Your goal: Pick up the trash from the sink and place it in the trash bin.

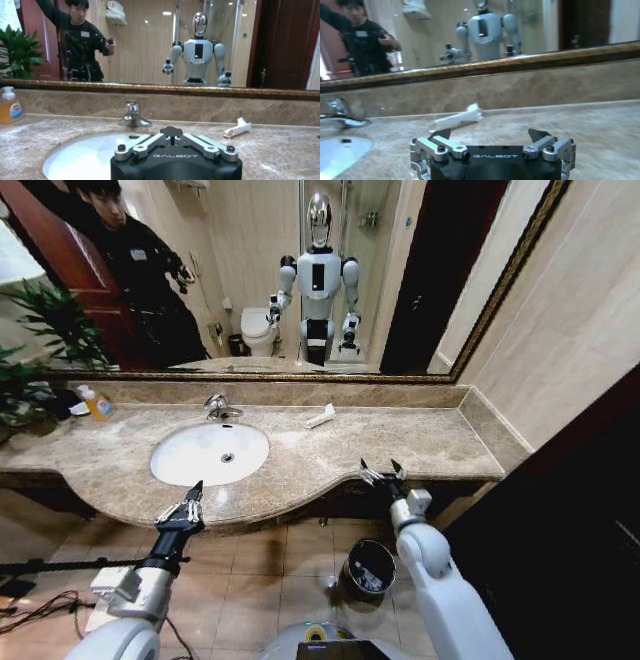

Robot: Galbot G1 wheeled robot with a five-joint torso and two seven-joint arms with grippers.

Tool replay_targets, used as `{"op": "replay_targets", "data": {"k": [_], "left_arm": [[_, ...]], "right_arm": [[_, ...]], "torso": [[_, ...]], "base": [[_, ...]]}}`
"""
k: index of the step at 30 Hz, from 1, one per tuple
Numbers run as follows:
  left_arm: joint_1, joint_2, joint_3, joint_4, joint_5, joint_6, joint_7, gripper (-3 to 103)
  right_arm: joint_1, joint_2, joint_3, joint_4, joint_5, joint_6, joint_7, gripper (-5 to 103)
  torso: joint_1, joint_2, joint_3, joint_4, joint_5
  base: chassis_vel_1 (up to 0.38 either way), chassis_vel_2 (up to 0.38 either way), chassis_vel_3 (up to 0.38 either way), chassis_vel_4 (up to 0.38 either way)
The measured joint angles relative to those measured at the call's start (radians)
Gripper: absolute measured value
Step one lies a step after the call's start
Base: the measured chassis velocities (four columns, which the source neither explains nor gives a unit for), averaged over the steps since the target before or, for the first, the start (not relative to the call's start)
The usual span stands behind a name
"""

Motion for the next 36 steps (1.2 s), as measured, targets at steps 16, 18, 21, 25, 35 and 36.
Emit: {"op": "replay_targets", "data": {"k": [16,18,21,25,35,36], "left_arm": [[0.0,0.0,0.0,0.0,0.0,0.0,0.0,0],[0.0,0.0,0.0,0.0,0.0,0.0,0.0,0],[0.0,0.0,0.0,0.0,0.0,0.0,0.0,0],[0.0,0.0,0.0,0.0,0.0,0.0,0.0,0],[0.0,0.0,0.0,0.0,0.0,0.0,0.0,0],[0.0,0.0,0.0,0.0,0.0,0.0,0.0,0]], "right_arm": [[0.4,0.149,-0.173,-0.343,-0.013,-0.053,0.038,100],[0.456,0.179,-0.189,-0.412,-0.021,-0.054,0.05,100],[0.505,0.211,-0.19,-0.493,-0.039,-0.054,0.063,100],[0.568,0.249,-0.189,-0.629,-0.051,-0.054,0.113,100],[0.679,0.264,-0.156,-0.84,-0.052,-0.031,0.124,100],[0.689,0.264,-0.149,-0.856,-0.052,-0.026,0.119,100]], "torso": [[0.0,0.0,0.0,0.0001,-0.0003],[0.0,0.0,0.0,0.0001,-0.0003],[0.0,0.0,0.0,0.0001,-0.0003],[0.0,0.0,0.0,0.0,-0.0002],[0.0,0.0,0.0,0.0,0.0],[0.0,0.0,0.0,0.0,0.0]], "base": [[0.0,0.0,0.0,0.0],[0.0,0.0,0.0,0.0],[0.0,0.0,0.0,0.0],[0.0,0.0,0.0,0.0],[0.0,0.0,0.0,0.0],[0.0,0.0,0.0,0.0]]}}
